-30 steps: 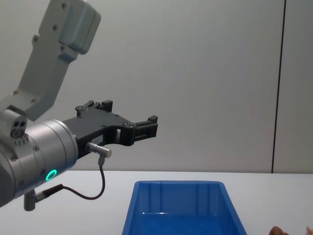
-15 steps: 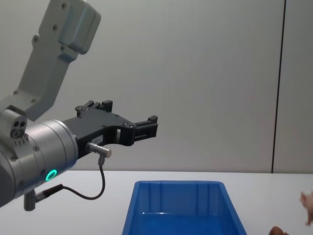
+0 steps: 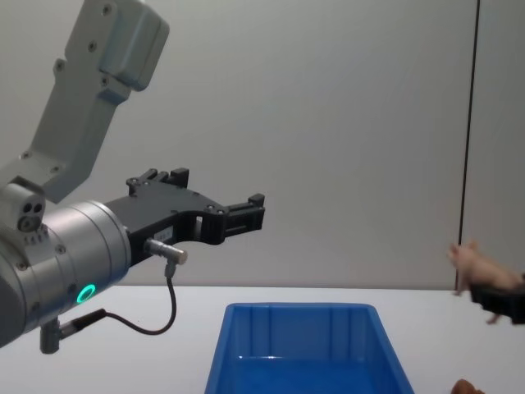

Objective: Pick up the two dolls from the table and place them into the box.

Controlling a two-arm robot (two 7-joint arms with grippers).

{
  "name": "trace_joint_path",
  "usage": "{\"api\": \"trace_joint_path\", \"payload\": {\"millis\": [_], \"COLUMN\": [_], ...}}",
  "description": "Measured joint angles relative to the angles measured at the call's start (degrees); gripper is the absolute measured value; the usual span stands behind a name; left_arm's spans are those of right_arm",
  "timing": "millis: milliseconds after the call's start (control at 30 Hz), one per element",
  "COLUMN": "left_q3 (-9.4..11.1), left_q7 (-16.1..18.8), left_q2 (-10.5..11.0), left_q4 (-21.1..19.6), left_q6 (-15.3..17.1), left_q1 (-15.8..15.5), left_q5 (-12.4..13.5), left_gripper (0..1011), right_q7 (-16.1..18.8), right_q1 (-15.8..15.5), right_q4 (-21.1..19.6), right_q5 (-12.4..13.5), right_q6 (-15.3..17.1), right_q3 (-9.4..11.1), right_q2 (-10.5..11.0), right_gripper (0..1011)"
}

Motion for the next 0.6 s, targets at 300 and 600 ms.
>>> {"api": "trace_joint_path", "payload": {"millis": [300, 600], "left_q3": [0.0, 0.0], "left_q7": [0.0, 0.0], "left_q2": [0.0, 0.0], "left_q4": [0.0, 0.0], "left_q6": [0.0, 0.0], "left_q1": [0.0, 0.0], "left_q5": [0.0, 0.0], "left_gripper": [1001, 1001], "right_q7": [5.0, 7.8], "right_q1": [2.5, 3.4], "right_q4": [0.2, 1.8], "right_q5": [-2.3, -5.3], "right_q6": [0.5, 1.4], "right_q3": [-2.4, -5.3], "right_q2": [-2.2, -4.4], "right_gripper": [382, 383]}}
